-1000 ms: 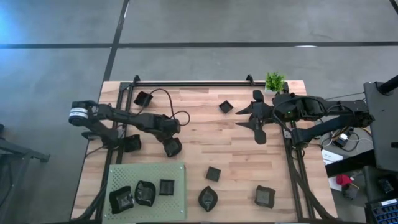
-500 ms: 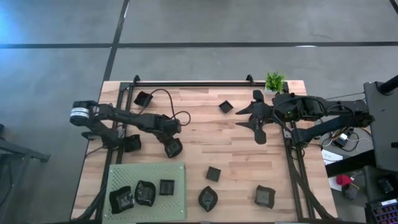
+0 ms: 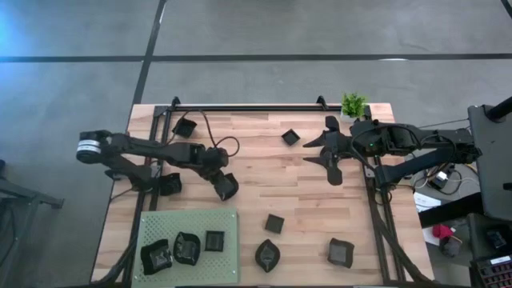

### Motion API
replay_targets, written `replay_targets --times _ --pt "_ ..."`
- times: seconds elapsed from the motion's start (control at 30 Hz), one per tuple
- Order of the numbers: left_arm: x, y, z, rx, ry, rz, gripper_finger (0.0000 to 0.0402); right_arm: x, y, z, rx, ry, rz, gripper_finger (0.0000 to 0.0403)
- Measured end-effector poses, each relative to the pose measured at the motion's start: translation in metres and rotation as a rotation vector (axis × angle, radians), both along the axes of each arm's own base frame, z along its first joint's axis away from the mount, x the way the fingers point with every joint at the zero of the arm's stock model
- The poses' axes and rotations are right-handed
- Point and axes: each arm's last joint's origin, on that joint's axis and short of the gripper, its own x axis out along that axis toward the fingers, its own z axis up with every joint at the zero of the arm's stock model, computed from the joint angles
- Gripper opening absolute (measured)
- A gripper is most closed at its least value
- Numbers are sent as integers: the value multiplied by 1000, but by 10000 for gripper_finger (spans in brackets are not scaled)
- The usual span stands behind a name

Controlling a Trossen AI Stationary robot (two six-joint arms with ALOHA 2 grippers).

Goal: Pick & Place Mini shaped plates
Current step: Stack the black leaf shaped plate on top of the other black leaf shaped plate on the shelf

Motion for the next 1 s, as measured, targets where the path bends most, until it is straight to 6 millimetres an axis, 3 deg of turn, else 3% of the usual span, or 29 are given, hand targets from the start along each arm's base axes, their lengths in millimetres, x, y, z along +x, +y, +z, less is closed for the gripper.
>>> replay_targets --times 0.57,1.0 --pt "-13 -1 24 14 -94 -2 0 1 0 -4 6 11 -3 178" --pt "-53 -5 66 50 -239 -60 0 1 0 -4 9 11 -5 178"
